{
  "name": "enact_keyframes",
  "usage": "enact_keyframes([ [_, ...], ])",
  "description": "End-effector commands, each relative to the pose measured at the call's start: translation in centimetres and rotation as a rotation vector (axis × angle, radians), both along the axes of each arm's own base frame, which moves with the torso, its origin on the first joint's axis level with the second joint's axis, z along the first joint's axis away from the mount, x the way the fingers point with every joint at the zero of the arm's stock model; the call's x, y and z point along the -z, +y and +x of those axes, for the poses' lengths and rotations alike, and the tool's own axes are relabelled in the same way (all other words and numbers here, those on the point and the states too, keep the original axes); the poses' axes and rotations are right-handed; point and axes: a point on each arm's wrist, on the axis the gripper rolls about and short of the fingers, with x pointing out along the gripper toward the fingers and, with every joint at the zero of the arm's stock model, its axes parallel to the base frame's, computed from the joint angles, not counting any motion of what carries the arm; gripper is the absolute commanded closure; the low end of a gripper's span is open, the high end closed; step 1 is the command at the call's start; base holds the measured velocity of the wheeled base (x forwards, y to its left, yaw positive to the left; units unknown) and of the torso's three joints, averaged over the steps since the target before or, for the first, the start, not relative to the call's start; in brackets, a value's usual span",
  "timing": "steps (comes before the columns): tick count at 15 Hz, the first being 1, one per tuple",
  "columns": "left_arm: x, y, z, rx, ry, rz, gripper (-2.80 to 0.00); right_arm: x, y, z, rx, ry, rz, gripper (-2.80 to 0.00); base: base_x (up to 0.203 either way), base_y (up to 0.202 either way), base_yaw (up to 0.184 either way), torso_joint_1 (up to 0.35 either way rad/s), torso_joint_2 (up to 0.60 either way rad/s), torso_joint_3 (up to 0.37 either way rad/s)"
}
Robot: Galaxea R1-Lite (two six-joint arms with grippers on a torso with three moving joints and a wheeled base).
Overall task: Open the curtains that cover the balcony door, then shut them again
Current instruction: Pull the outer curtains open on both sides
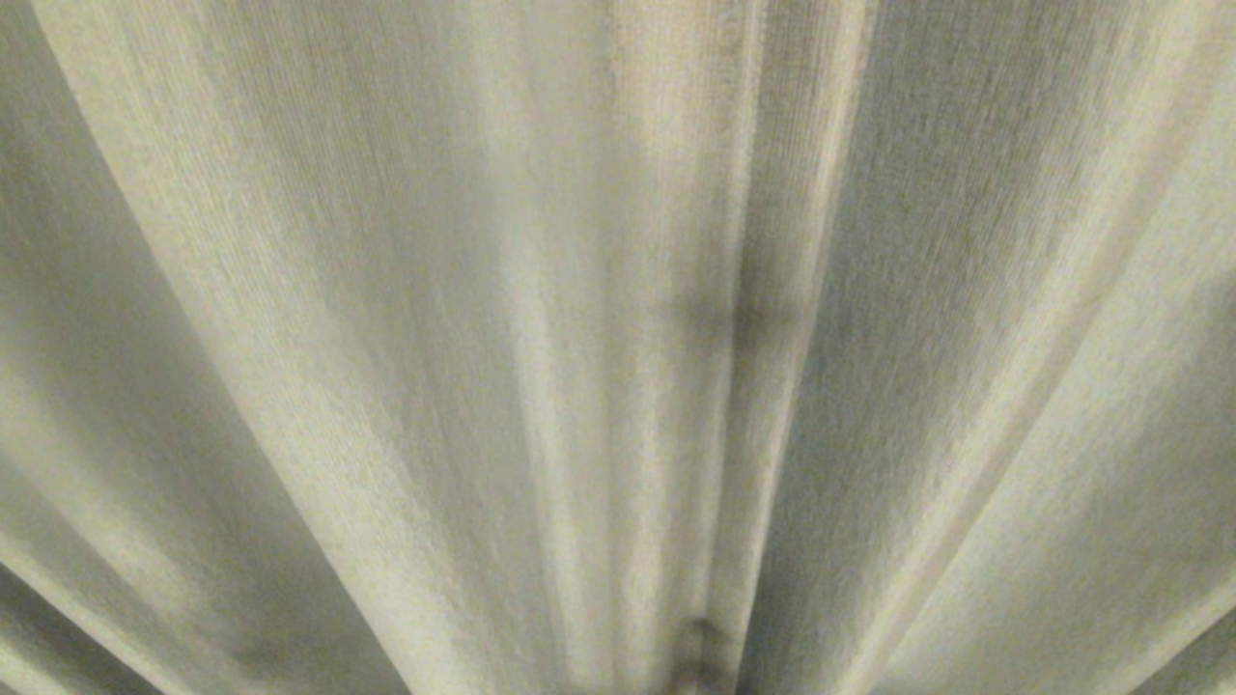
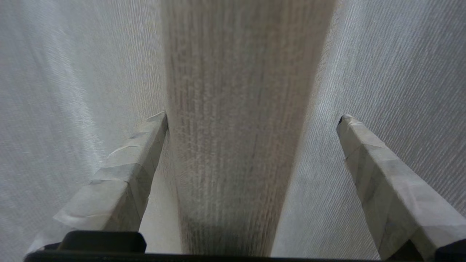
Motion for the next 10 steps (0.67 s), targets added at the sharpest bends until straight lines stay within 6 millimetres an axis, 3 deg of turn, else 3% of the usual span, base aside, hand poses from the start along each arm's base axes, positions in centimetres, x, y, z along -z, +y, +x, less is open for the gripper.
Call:
enact_keyframes([
  [1, 0.0, 0.0, 0.0, -0.001, 0.001, -0.001, 0.00, 0.0, -0.2, 0.6, 0.020, 0.003, -0.005, -2.80, 0.000, 0.000, 0.000, 0.000, 0.00, 0.000],
  [10, 0.0, 0.0, 0.0, -0.001, -0.001, -0.001, 0.00, -1.5, -1.0, 2.0, 0.071, -0.062, -0.038, -2.80, 0.000, 0.000, 0.000, 0.000, 0.00, 0.000],
])
